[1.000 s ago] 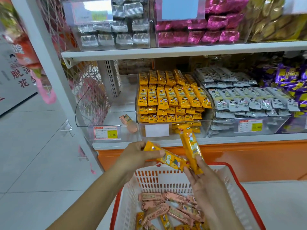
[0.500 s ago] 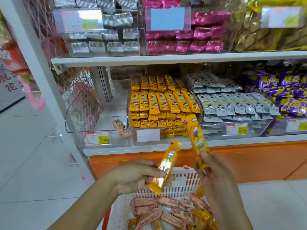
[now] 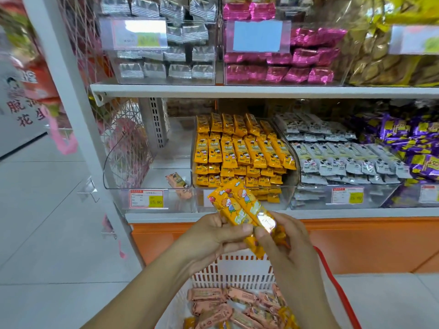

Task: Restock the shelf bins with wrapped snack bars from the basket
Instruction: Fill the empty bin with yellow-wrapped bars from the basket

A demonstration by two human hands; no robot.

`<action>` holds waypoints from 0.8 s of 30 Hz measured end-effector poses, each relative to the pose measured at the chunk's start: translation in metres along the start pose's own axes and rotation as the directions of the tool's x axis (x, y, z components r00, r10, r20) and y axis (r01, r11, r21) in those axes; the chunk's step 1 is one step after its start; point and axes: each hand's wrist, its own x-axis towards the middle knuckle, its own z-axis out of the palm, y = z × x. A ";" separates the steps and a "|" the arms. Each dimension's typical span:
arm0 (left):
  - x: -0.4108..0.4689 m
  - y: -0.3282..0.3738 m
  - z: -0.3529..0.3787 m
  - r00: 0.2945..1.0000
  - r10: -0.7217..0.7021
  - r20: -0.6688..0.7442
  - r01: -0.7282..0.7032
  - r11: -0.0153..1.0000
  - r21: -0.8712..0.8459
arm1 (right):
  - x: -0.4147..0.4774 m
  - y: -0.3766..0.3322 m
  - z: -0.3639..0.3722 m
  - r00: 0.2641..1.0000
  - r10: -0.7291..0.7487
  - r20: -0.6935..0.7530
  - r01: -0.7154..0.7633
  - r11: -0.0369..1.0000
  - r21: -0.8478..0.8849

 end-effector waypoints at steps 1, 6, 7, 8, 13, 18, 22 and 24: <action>0.001 0.001 0.000 1.000 0.019 -0.005 -0.019 1.000 -0.005 | 0.000 0.000 -0.001 0.999 -0.033 0.024 0.035 0.997 -0.071; 0.006 0.009 0.001 0.996 0.090 -0.003 -0.089 0.995 0.054 | 0.011 -0.002 -0.001 0.976 -0.205 0.079 0.220 0.906 -0.362; 0.006 0.012 0.001 0.994 0.107 -0.016 -0.106 0.992 0.068 | 0.017 -0.004 0.000 0.969 -0.236 0.074 0.246 0.894 -0.375; 0.006 0.017 0.002 0.990 0.138 -0.038 -0.134 0.987 0.089 | 0.024 -0.007 0.000 0.966 -0.252 0.063 0.257 0.891 -0.373; 0.010 0.046 -0.022 0.724 0.534 -0.437 -0.324 0.822 0.468 | 0.098 -0.020 -0.011 0.966 -0.243 -0.092 0.186 0.894 -0.407; 0.022 0.049 -0.046 0.697 0.552 -0.457 -0.238 0.780 0.579 | 0.191 -0.032 -0.010 0.968 -0.159 -0.195 0.023 0.827 -0.562; 0.036 0.038 -0.056 0.708 0.582 -0.400 -0.173 0.692 0.701 | 0.253 -0.028 0.000 0.977 0.013 -0.211 -0.152 0.741 -0.654; 0.039 0.036 -0.057 0.697 0.602 -0.388 -0.167 0.663 0.729 | 0.274 -0.022 0.007 0.974 0.082 -0.211 -0.208 0.695 -0.689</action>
